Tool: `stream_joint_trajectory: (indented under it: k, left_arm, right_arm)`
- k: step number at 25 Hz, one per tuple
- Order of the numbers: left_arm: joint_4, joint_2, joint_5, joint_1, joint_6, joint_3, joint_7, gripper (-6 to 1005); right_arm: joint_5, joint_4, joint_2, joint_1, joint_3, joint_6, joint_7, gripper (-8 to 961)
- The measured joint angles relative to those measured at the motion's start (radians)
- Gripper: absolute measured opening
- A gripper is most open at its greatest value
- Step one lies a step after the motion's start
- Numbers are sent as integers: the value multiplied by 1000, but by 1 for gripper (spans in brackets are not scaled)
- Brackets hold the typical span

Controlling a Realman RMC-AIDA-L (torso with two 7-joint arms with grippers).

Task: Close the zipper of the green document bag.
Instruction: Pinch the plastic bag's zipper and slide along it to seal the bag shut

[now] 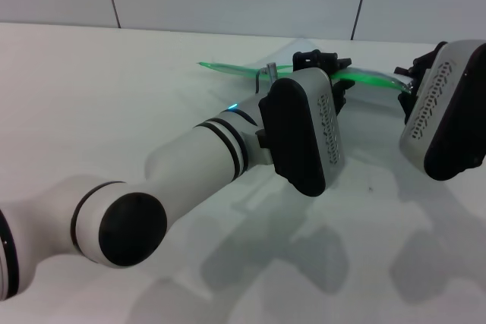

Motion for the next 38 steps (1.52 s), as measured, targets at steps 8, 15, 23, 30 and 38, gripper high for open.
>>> stream_joint_trajectory:
  k: [8,15,23,30,38]
  left_arm:
    - [-5,-1,0,-1,3,1,0,207]
    - [-6,-1,0,-2,39,1,-6,163]
    - [-5,-1,0,-4,40,1,-13,133]
    - [-2,-1,0,-9,40,1,-34,128]
    - [1,0,0,-10,41,1,-35,121]
  right_arm:
    - [0,-1,-1,2,0,0,0,53]
    - [0,-8,-2,3,-2,0,0,53]
    - [-2,-8,-2,4,-5,0,0,52]
    - [-2,-10,-2,4,-9,0,0,49]
    - [-2,-11,-1,5,-12,0,0,49]
